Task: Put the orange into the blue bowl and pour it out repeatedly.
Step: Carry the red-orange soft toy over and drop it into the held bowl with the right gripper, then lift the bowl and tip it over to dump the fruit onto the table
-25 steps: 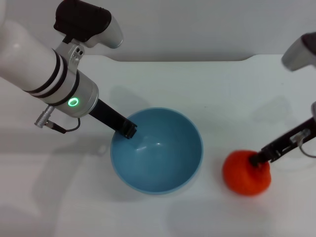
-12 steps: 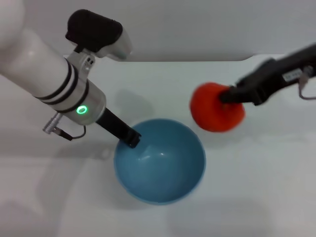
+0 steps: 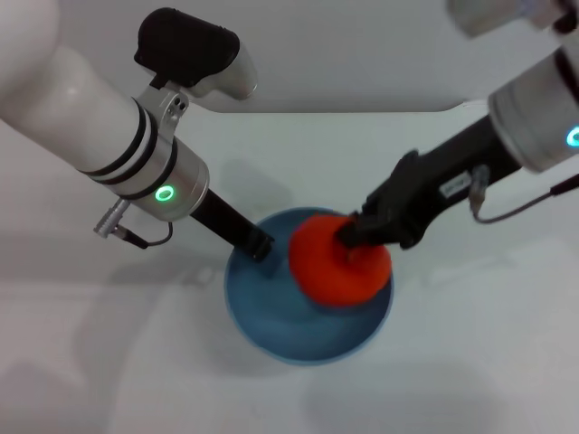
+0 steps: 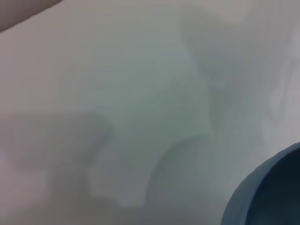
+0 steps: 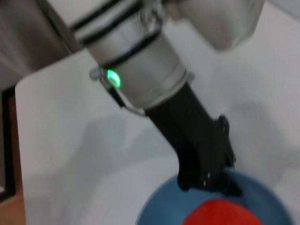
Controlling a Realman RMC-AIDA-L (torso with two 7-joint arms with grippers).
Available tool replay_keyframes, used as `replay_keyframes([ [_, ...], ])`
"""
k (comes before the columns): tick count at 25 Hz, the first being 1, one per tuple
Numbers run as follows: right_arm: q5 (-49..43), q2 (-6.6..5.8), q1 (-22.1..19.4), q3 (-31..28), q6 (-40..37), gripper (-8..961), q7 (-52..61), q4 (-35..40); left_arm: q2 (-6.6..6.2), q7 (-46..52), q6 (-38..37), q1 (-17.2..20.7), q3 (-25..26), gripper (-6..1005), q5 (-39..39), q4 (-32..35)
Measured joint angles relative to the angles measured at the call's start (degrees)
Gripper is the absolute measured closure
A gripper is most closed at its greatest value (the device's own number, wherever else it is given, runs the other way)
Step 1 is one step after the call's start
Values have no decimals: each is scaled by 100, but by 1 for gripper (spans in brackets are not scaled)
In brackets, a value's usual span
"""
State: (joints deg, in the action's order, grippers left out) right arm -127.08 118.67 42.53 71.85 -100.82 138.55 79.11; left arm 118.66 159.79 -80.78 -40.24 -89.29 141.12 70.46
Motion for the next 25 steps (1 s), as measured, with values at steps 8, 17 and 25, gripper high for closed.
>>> replay_keyframes([
  [8,-178,10,-40,289,279,820,8,-130,-7,-22,50,-58,-6,1000,-21,40],
  [17,-823,-5,-128,-383,267,528,689,-48,-56,-72,478,166,80,1000,7,164],
  [25,-1277,-16,-674,-1905,-192,455,878,236,-70,-636,1167,764,163,1001,30,879],
])
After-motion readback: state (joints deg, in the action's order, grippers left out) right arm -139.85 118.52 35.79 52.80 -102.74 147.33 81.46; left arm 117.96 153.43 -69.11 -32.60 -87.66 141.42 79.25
